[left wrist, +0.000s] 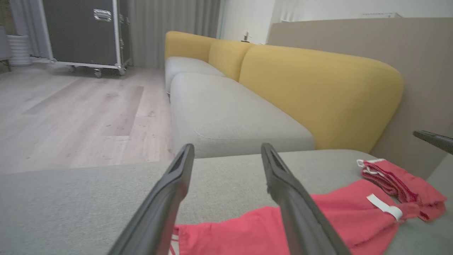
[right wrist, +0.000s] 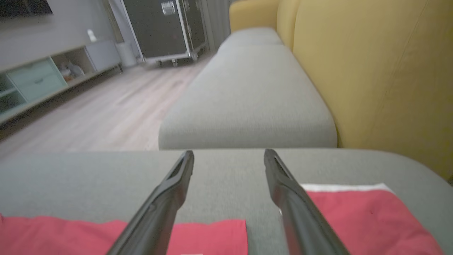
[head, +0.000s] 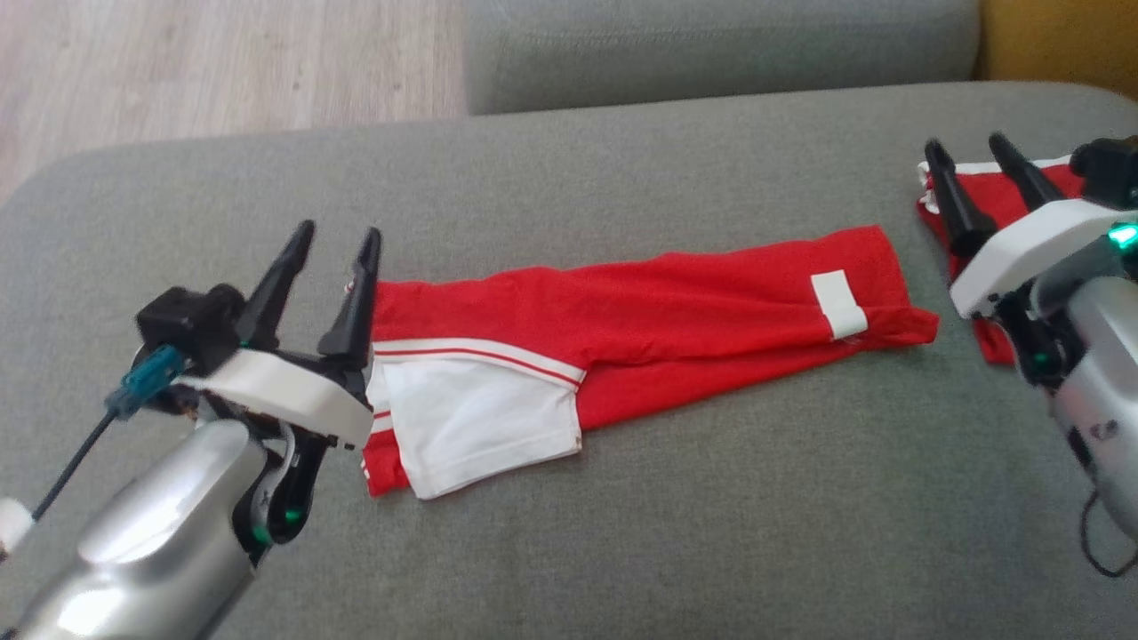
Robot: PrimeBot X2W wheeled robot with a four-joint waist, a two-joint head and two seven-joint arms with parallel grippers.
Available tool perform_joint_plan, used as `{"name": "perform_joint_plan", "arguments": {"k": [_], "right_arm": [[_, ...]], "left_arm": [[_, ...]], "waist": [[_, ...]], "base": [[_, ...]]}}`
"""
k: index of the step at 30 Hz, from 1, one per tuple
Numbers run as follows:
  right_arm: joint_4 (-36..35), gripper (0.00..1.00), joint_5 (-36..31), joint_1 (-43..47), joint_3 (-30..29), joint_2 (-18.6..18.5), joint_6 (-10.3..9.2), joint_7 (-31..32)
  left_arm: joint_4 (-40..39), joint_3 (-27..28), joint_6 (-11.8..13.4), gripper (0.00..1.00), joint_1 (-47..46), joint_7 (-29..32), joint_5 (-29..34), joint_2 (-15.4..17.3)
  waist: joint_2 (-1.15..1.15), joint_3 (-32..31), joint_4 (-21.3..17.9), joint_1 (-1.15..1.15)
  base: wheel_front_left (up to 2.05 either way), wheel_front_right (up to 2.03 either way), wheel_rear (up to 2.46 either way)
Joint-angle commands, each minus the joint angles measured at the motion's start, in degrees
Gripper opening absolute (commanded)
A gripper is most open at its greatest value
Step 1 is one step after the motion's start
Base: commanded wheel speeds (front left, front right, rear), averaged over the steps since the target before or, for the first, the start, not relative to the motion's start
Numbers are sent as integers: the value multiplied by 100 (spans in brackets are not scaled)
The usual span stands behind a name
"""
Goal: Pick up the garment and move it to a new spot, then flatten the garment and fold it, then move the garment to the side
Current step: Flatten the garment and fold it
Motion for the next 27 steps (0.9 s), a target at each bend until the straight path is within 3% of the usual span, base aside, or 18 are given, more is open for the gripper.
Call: {"name": "perform_joint_plan", "arguments": {"k": [1,4,8,16,21,27], "right_arm": [[-131,100,-85,-78,-84,41,-5,-337],[-216,100,-257,60,-334,262,-5,-655],[-669,100,-780,465,-1026,549,-5,-710],[-1938,100,-2308,2173,-2860,1525,-5,-713],[-2294,100,-2966,2693,-3229,1951,-5,-714],[-2359,100,-3330,2618,-3420,2095,-5,-714]], "left_arm": [[-89,452,86,100,-69,-91,93,102],[-238,1092,262,100,180,-116,499,-116],[-483,1966,225,100,825,-119,1210,-520],[-399,3253,-284,100,1997,-121,2291,-1531],[-295,3882,-700,100,2287,-121,2741,-2090],[-101,4217,-1102,100,2224,-121,3265,-2380]], "waist": [[0,-106,-29,0],[0,-195,-42,0],[0,-257,-58,0],[0,-263,-72,0],[0,-135,-75,0],[0,60,-37,0]], "base": [[0,0,0],[0,0,0],[0,0,0],[0,0,0],[0,0,0],[0,0,0]]}}
